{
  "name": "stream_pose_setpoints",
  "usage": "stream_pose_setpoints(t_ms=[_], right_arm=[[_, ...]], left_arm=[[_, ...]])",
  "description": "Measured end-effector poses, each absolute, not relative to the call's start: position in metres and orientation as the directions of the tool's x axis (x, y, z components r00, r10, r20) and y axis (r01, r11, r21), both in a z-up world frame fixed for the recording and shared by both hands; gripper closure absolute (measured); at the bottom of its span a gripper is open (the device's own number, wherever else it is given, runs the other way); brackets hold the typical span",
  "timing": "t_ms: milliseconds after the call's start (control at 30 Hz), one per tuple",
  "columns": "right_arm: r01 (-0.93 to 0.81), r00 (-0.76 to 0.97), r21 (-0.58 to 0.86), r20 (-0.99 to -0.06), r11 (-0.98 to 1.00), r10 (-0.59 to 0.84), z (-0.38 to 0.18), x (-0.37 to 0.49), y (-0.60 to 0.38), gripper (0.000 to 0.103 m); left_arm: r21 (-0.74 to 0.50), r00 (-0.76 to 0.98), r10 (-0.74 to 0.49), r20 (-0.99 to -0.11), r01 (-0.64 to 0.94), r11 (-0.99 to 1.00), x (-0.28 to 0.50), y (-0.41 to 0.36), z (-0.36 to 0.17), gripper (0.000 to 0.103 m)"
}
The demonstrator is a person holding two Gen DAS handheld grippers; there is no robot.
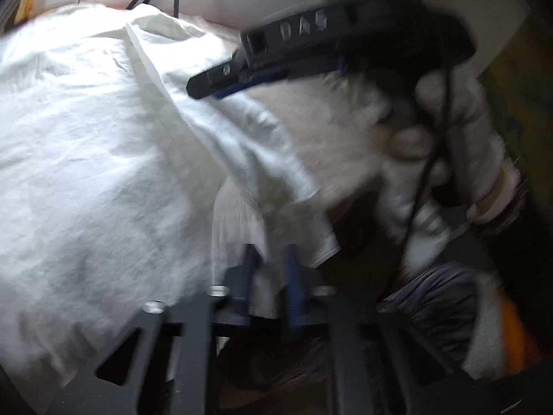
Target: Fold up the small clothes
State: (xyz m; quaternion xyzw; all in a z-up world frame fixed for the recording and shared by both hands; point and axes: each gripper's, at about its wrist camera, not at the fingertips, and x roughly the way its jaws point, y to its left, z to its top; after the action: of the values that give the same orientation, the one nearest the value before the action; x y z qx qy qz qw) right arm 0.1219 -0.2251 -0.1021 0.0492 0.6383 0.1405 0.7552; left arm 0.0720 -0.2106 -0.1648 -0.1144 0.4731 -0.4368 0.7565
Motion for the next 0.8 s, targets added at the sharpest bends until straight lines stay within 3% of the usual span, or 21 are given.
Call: stream_pose_setpoints(t_ms=[100, 133, 433, 667, 733, 800], right_arm=[[-0.125, 0.139, 0.268, -0.949, 0.955, 0.285, -0.105, 0.125, -0.234, 0.079], [-0.121, 0.138, 0.271, -0.948, 0.955, 0.286, -0.106, 0.127, -0.235, 0.079], [-0.135, 0.107, 0.302, -0.942, 0.944, 0.317, -0.129, 0.135, -0.222, 0.078], [-0.172, 0.103, 0.339, -0.928, 0.925, 0.359, -0.123, 0.139, -0.218, 0.077], [-0.154, 0.161, 0.361, -0.909, 0.92, 0.384, -0.11, 0.141, -0.233, 0.072], [-0.122, 0.224, 0.352, -0.901, 0.928, 0.372, -0.098, 0.143, -0.253, 0.068]], left_arm=[[-0.77, 0.109, -0.907, -0.407, 0.493, 0.405, 0.075, -0.194, -0.16, 0.098], [-0.783, 0.116, -0.918, -0.379, 0.488, 0.385, 0.073, -0.189, -0.158, 0.098], [-0.677, 0.132, -0.784, -0.607, 0.432, 0.597, 0.076, -0.163, -0.187, 0.1], [-0.546, 0.233, -0.771, -0.593, 0.588, 0.597, 0.057, -0.167, -0.141, 0.096], [-0.496, 0.25, -0.76, -0.6, 0.628, 0.599, 0.055, -0.178, -0.13, 0.089], [-0.457, 0.255, -0.752, -0.608, 0.662, 0.594, 0.055, -0.189, -0.124, 0.074]])
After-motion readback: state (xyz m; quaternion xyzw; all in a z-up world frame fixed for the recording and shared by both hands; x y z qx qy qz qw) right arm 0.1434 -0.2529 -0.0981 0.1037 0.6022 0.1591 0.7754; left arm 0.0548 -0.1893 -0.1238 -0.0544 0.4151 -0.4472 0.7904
